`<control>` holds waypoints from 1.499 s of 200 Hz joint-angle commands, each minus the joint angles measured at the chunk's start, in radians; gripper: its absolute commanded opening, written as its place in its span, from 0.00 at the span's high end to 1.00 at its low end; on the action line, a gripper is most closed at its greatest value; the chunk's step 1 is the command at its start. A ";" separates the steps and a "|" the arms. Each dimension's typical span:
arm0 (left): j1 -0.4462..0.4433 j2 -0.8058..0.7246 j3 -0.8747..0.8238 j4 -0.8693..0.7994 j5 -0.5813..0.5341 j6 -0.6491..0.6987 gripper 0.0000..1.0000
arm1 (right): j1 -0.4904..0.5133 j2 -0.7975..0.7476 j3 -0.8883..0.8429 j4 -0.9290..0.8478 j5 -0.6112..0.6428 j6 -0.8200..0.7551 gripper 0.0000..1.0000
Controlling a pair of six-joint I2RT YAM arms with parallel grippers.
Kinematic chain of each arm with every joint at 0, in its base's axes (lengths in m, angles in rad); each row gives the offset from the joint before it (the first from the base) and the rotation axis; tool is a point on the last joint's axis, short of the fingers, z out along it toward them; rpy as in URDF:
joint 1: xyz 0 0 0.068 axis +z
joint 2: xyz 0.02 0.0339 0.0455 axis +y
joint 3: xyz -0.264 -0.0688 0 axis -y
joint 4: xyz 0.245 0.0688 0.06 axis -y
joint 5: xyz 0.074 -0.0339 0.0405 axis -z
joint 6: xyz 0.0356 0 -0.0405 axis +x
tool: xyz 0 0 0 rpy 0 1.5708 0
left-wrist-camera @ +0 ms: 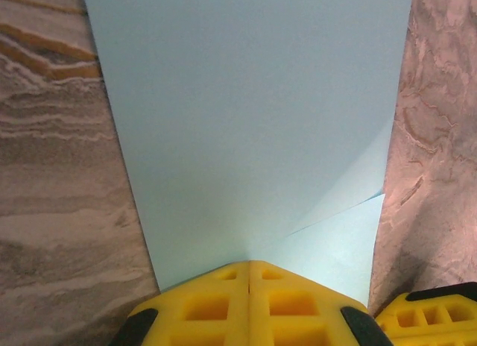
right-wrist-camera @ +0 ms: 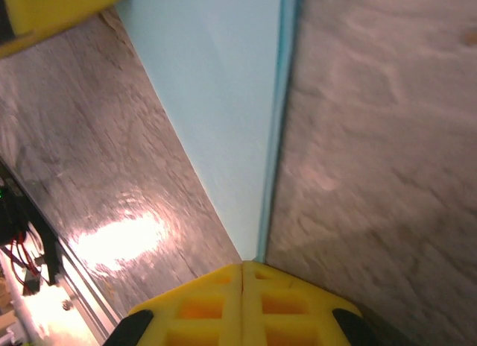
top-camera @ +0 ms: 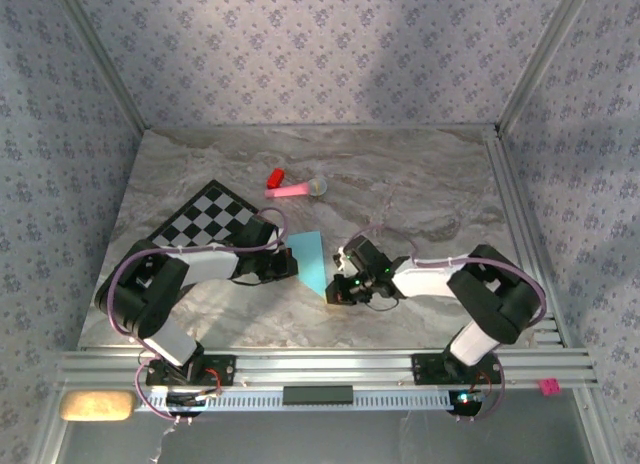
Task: Fold a paper plane with a square sheet of paper (pick it up from the middle)
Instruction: Third fold the triangle at the center of the table, then fourth fold the wing at the center of the table.
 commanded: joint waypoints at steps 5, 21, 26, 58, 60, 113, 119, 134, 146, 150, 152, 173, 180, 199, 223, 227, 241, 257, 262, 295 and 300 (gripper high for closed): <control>0.002 0.027 -0.014 -0.071 -0.041 0.005 0.96 | -0.018 -0.069 -0.045 -0.097 0.050 -0.026 0.95; -0.003 0.016 -0.019 -0.065 -0.038 -0.010 0.96 | -0.030 -0.123 -0.054 -0.105 0.070 -0.019 0.95; -0.005 0.012 -0.023 -0.058 -0.034 -0.020 0.96 | -0.034 -0.140 -0.054 -0.113 0.078 -0.020 0.95; -0.037 -0.014 -0.058 0.014 -0.025 -0.111 0.94 | -0.046 -0.241 -0.062 -0.159 0.171 -0.012 0.92; -0.040 -0.015 -0.060 0.019 -0.025 -0.118 0.94 | -0.048 -0.245 -0.063 -0.162 0.177 -0.010 0.92; -0.164 -0.086 -0.054 0.053 -0.125 -0.265 0.91 | -0.062 -0.335 -0.073 -0.227 0.316 0.013 0.85; -0.176 -0.100 -0.045 0.030 -0.156 -0.267 0.90 | -0.061 -0.339 -0.071 -0.227 0.322 0.012 0.82; -0.195 -0.150 -0.008 -0.075 -0.252 -0.247 0.84 | -0.058 -0.343 -0.059 -0.236 0.353 0.016 0.76; -0.195 -0.194 0.014 -0.156 -0.317 -0.222 0.79 | -0.050 -0.343 -0.045 -0.241 0.382 0.013 0.71; -0.193 -0.209 0.018 -0.179 -0.336 -0.213 0.78 | -0.047 -0.343 -0.040 -0.243 0.389 0.010 0.69; -0.192 -0.216 0.022 -0.190 -0.345 -0.210 0.78 | -0.045 -0.342 -0.037 -0.244 0.392 0.008 0.68; -0.150 -0.286 0.006 -0.234 -0.355 -0.175 0.71 | -0.024 -0.327 0.000 -0.253 0.425 -0.016 0.60; -0.120 -0.301 -0.007 -0.226 -0.325 -0.166 0.69 | -0.016 -0.313 0.019 -0.261 0.432 -0.030 0.60; -0.035 -0.328 -0.039 -0.199 -0.218 -0.142 0.69 | 0.009 -0.264 0.076 -0.283 0.436 -0.072 0.59; 0.041 -0.343 -0.058 -0.156 -0.097 -0.114 0.64 | 0.023 -0.186 0.134 -0.268 0.371 -0.098 0.59; 0.050 -0.342 -0.058 -0.149 -0.078 -0.113 0.64 | 0.024 -0.170 0.140 -0.267 0.367 -0.096 0.60; 0.070 -0.333 -0.058 -0.129 -0.031 -0.112 0.64 | 0.025 -0.135 0.148 -0.237 0.344 -0.086 0.60; 0.080 -0.312 -0.052 -0.112 0.008 -0.115 0.63 | 0.022 -0.099 0.155 -0.210 0.321 -0.076 0.61; 0.081 -0.303 -0.051 -0.105 0.017 -0.117 0.63 | 0.020 -0.089 0.156 -0.209 0.319 -0.071 0.61; 0.081 -0.253 -0.052 -0.071 0.050 -0.135 0.63 | -0.001 -0.036 0.157 -0.158 0.264 -0.057 0.63; 0.081 -0.246 -0.052 -0.067 0.052 -0.135 0.63 | -0.003 -0.030 0.157 -0.148 0.255 -0.056 0.64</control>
